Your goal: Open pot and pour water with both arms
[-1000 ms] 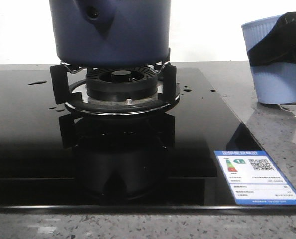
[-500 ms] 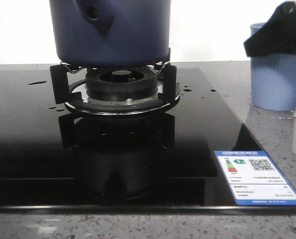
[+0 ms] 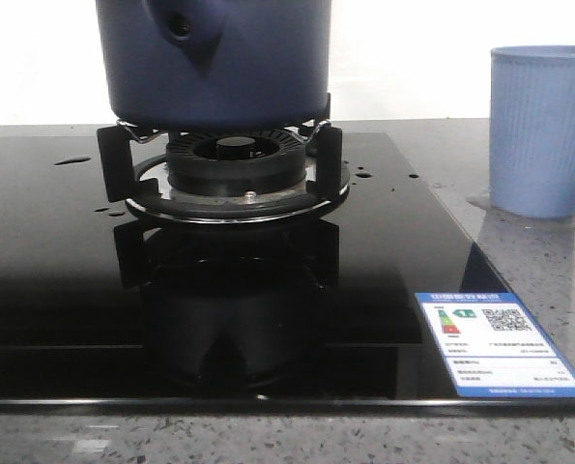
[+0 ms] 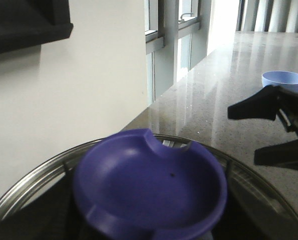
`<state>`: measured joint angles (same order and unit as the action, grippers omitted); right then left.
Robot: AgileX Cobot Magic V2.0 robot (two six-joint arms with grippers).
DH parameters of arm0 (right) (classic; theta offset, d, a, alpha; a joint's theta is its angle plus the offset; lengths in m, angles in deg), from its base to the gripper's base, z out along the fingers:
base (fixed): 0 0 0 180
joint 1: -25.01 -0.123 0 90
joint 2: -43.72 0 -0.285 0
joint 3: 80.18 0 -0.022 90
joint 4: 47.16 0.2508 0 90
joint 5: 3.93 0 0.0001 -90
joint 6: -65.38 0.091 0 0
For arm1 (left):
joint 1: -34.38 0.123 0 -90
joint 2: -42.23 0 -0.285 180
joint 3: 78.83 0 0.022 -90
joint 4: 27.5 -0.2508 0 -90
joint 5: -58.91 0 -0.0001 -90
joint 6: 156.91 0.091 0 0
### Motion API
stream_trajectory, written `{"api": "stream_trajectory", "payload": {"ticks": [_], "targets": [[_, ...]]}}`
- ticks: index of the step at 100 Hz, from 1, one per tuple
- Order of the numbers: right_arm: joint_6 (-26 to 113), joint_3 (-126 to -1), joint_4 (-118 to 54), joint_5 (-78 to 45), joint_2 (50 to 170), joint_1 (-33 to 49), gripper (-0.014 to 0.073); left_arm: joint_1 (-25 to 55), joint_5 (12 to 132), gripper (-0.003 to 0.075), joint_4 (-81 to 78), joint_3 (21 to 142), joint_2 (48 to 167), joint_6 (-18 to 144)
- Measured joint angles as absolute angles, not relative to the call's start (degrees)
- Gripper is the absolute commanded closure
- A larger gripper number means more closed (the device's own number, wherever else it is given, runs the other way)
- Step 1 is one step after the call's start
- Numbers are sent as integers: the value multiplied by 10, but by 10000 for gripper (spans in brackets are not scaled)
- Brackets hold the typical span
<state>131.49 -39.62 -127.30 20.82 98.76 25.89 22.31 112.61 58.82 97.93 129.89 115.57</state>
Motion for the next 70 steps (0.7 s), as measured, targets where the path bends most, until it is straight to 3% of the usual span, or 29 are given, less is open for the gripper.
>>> {"api": "stream_trajectory", "payload": {"ticks": [11,18,35,70], "targets": [[1326,-396,-1273,216,934,259,97,223,1122,414,589,979,1325,1161],[1339,-396,-1273,220,894,259,211,223,1117,414,590,979,1342,1165],[1352,-396,-1275,224,822,259,669,223,1114,414,597,979,1379,1179],[1355,-396,-1291,227,790,259,661,223,1132,414,603,979,1428,1201]]}}
